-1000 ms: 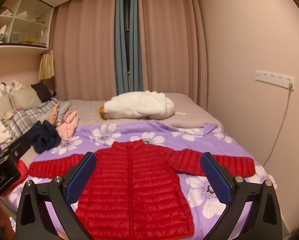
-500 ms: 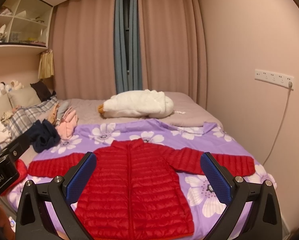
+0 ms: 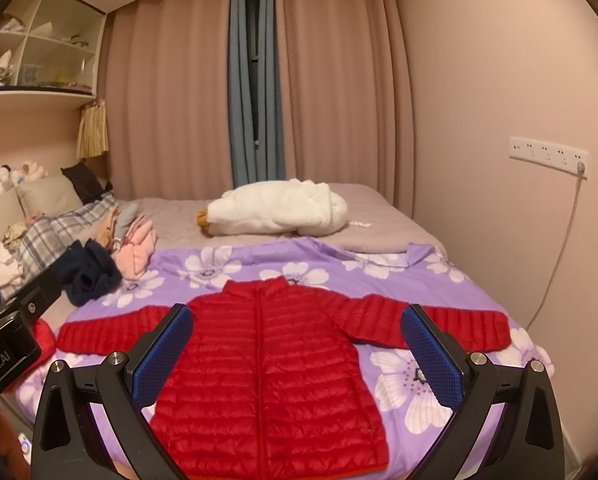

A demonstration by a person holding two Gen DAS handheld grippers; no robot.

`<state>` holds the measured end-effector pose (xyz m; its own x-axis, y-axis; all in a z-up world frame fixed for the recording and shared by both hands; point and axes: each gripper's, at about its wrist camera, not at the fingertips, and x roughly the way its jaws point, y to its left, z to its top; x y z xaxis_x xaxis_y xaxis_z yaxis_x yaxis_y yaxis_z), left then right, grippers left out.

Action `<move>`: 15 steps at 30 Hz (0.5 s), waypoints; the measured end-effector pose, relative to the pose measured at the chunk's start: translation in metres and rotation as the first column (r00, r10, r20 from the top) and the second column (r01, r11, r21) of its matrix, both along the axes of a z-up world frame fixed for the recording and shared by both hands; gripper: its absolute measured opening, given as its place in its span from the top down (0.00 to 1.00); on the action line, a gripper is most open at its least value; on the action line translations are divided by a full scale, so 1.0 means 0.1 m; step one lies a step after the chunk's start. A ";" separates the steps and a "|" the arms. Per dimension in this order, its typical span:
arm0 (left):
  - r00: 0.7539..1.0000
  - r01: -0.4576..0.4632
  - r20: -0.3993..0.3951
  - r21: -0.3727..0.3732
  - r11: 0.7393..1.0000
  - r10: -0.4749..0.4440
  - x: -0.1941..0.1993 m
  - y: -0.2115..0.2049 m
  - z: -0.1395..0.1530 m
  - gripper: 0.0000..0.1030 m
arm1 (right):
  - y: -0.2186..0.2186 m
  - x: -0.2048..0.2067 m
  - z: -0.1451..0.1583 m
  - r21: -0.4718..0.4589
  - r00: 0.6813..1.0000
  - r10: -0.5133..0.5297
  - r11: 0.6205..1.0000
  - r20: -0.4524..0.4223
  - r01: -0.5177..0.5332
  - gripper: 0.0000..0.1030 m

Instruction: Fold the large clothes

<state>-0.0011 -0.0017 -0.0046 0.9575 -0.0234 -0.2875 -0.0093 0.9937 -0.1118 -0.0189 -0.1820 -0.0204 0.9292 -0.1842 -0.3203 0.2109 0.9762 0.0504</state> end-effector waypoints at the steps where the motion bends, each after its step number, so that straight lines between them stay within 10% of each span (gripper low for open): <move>1: 1.000 -0.001 -0.001 -0.001 1.000 0.001 0.00 0.01 0.00 0.00 | 0.00 0.00 0.00 0.000 1.000 0.001 1.000 0.000 -0.001 0.00; 15: 1.000 -0.001 0.002 0.007 1.000 0.001 -0.04 -0.03 0.00 0.00 | 0.00 -0.02 0.02 -0.003 1.000 0.004 1.000 0.001 -0.004 0.00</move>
<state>-0.0054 -0.0044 -0.0048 0.9581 -0.0206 -0.2856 -0.0100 0.9944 -0.1053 -0.0204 -0.1820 -0.0188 0.9303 -0.1816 -0.3185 0.2071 0.9771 0.0478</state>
